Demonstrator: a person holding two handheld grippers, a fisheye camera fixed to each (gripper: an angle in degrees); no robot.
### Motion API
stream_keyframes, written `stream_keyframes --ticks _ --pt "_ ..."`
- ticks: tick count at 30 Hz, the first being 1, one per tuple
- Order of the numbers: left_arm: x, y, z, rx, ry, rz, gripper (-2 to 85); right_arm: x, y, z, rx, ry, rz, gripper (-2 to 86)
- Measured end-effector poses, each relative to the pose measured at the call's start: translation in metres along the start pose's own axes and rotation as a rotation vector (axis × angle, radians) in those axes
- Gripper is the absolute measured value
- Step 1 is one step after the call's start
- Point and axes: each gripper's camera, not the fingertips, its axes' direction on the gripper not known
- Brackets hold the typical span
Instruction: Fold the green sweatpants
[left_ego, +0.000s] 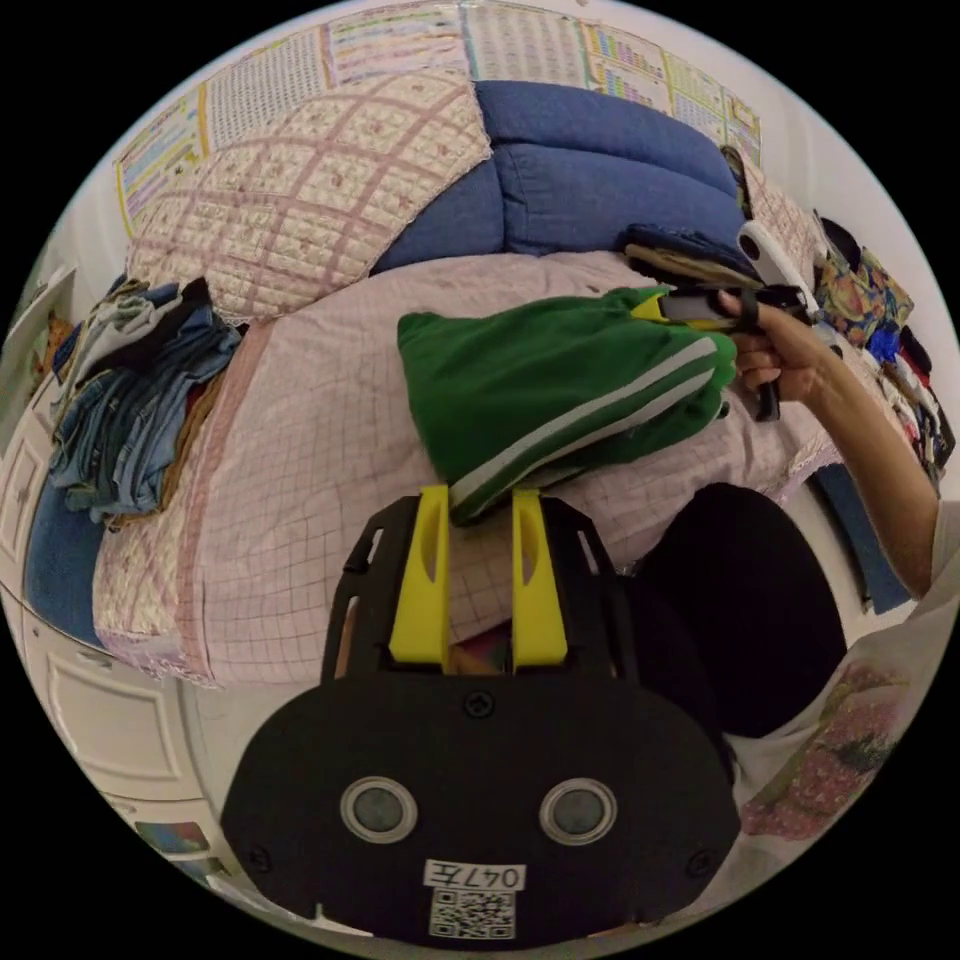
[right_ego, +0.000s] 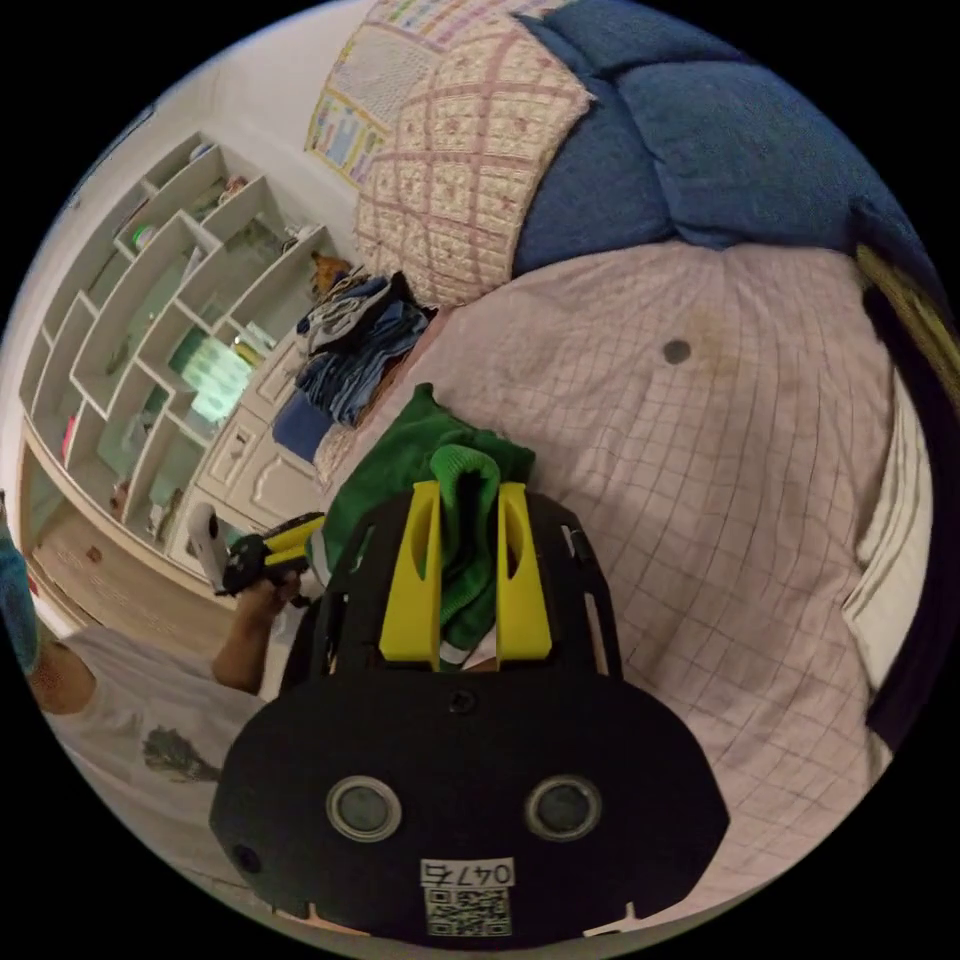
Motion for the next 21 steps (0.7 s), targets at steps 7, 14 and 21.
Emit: stream_keyframes --ticks 7,14,21 --pt "-0.016 -0.005 -0.058 0.208 -0.020 0.014 -0.2 -0.123 0.042 -0.142 0.080 0.289 -0.355 2.4" --pt "0.033 -0.034 -0.134 0.416 0.074 0.223 -0.4 -0.166 0.208 -0.424 0.377 0.505 -0.385 2.2" --pt "0.138 -0.112 -0.111 0.416 0.425 0.427 0.7 -0.156 0.359 -0.737 0.532 0.717 -0.298 1.6"
